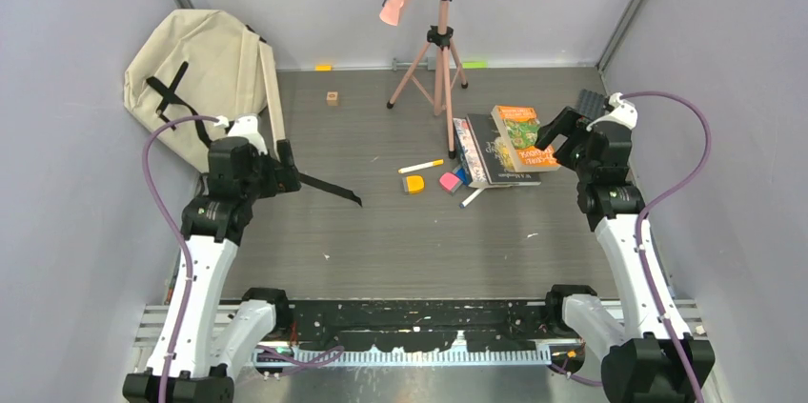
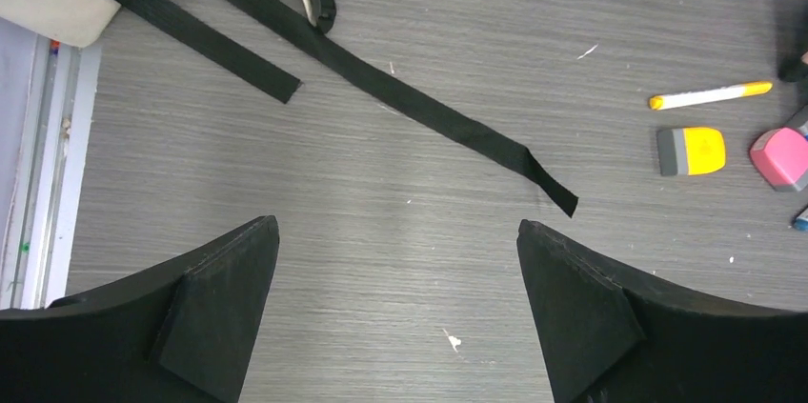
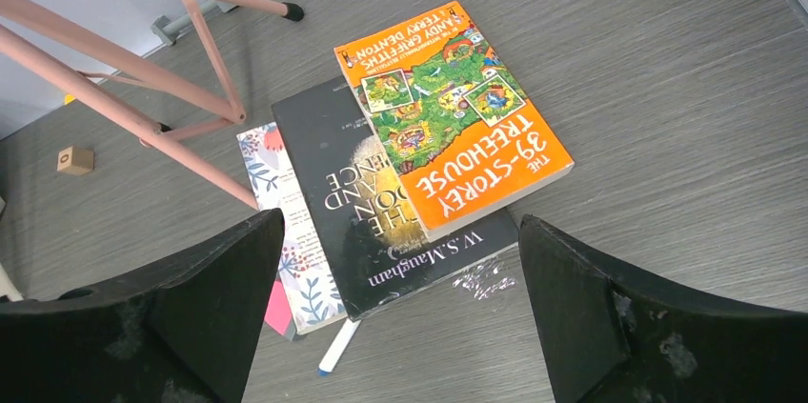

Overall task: Pack the student bag
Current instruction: Move the student bag to the center of the board.

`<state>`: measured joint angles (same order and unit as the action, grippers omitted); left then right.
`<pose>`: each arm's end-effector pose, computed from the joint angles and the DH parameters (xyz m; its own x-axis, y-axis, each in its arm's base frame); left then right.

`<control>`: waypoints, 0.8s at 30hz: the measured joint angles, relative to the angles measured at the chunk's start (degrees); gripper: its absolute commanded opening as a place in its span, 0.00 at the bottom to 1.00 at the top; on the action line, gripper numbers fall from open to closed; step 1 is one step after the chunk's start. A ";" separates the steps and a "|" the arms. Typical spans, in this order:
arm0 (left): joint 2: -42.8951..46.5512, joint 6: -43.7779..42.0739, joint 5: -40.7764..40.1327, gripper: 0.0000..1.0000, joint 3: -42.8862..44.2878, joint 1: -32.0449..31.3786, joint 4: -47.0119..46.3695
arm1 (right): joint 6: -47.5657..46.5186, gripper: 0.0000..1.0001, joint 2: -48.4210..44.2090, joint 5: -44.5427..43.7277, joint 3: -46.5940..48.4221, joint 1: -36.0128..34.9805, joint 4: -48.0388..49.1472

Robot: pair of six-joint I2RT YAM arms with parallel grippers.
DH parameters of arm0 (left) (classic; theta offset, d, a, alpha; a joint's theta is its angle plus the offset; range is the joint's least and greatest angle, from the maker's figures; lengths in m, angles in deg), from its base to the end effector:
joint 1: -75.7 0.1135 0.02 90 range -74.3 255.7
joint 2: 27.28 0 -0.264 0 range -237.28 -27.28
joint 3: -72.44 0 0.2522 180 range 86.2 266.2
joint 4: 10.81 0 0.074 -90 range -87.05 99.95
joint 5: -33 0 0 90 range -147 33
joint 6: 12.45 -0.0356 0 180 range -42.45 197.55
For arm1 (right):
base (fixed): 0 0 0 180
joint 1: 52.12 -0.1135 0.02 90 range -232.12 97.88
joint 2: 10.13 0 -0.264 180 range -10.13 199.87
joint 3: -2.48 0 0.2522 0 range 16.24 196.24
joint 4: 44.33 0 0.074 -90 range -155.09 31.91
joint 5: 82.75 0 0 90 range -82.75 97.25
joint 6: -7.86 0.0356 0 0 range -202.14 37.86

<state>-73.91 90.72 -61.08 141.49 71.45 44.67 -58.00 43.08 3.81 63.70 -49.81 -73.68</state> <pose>0.1634 -0.0096 0.3419 -0.5330 -0.1883 -0.8249 -0.1099 0.9821 -0.1532 0.2134 -0.0107 0.3202 -0.2925 0.4204 -0.8589 0.2364 0.9021 0.3610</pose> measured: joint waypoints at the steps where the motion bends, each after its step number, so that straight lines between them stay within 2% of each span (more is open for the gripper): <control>1: -0.59 0.02 -0.04 1.00 0.00 0.00 0.00 | 0.00 1.00 -0.17 0.00 0.00 0.00 0.07; 7: -2.71 0.26 -1.81 1.00 0.00 -0.02 0.07 | -0.26 1.00 -4.11 -1.57 -3.93 0.00 4.00; 14: -1.53 3.41 -2.75 1.00 1.16 -0.02 4.13 | 4.07 1.00 -12.15 -13.44 -10.03 0.00 4.09; 19: -1.51 6.86 -4.98 1.00 2.91 0.00 7.63 | 7.80 1.00 -11.26 -20.13 -6.01 0.00 -2.91; 24: -6.29 6.21 -8.31 1.00 4.57 -0.02 8.09 | 10.75 1.00 -8.15 -21.22 -2.08 0.00 -6.69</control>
<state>-80.21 96.93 -69.39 146.06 71.43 52.75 -47.25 34.93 -17.41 61.63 -49.81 -80.37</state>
